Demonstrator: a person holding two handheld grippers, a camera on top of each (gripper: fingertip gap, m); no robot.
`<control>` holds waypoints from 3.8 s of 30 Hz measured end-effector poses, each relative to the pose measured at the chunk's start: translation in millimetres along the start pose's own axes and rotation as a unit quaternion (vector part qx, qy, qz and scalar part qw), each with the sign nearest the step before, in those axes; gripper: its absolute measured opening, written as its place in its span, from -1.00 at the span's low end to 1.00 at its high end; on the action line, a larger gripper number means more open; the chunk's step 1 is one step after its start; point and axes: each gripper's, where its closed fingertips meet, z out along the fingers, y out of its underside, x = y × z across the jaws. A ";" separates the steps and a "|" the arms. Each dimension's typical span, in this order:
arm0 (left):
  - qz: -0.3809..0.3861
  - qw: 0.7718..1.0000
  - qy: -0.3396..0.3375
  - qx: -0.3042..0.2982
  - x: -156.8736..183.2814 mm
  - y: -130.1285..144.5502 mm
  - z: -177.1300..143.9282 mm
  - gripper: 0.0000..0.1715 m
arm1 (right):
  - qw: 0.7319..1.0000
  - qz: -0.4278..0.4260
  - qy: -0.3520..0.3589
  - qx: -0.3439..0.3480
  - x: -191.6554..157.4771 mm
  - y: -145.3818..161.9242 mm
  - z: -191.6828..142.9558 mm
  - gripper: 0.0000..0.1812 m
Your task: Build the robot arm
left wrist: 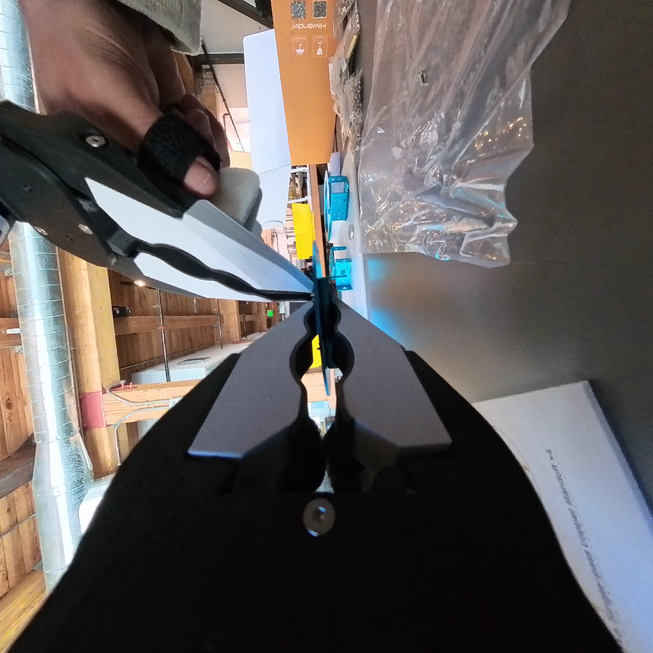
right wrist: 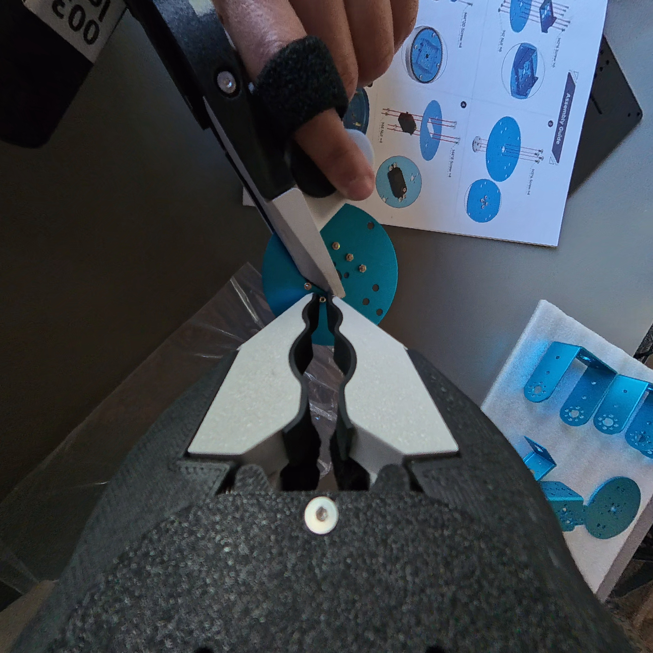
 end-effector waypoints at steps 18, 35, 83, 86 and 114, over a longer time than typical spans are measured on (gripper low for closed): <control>-0.027 1.000 0.008 -0.009 0.2 4.3 2.3 -0.99 | 0.998 0.059 -0.010 0.021 5.4 -0.1 1.9 -0.95; -0.028 1.000 0.006 -0.005 -0.6 2.7 2.0 -0.99 | 0.998 0.062 -0.011 0.017 5.1 0.6 0.3 -0.95; 0.012 1.000 -0.004 -0.005 1.5 -0.9 1.3 -0.99 | 0.998 0.063 -0.021 0.021 -2.4 7.0 -17.0 -0.88; 0.007 1.000 -0.006 -0.003 -0.2 -1.5 0.9 -0.99 | 0.997 0.062 -0.026 0.028 -17.2 12.0 -20.0 -0.86; 0.011 1.000 0.006 0.003 5.7 -5.5 1.6 -0.99 | 0.999 -0.030 -0.028 -0.032 -30.7 8.4 -2.3 -0.97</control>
